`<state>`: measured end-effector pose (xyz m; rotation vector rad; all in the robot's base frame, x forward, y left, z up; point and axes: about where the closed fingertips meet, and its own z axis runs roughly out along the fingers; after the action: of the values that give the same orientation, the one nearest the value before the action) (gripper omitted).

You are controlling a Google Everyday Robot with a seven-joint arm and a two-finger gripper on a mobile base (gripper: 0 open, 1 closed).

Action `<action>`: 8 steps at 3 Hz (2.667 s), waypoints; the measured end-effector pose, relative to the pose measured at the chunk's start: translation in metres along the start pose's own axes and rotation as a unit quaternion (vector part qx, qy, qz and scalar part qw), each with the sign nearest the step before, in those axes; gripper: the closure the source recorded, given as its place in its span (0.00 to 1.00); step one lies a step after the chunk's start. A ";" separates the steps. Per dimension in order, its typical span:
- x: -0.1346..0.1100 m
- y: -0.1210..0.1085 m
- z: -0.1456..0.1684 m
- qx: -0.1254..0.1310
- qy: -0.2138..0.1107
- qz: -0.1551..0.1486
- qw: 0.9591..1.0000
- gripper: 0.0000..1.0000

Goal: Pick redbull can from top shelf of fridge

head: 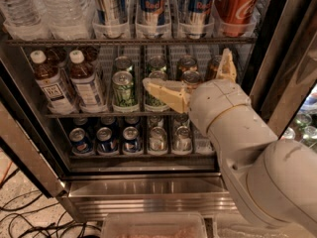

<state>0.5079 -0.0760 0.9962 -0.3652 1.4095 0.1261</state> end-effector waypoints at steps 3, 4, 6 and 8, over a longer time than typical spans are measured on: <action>-0.010 -0.028 0.006 0.002 0.013 0.031 0.999 0.00; -0.012 -0.034 0.011 -0.016 0.020 0.033 0.999 0.00; -0.013 -0.037 0.010 -0.069 0.038 0.016 0.997 0.00; -0.014 -0.051 0.002 -0.084 0.029 0.016 0.996 0.00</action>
Offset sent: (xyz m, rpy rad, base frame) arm 0.0095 -0.0290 0.0147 0.0643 0.0516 -0.0259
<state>0.5227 -0.1216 1.0193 -0.4891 1.4668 0.2631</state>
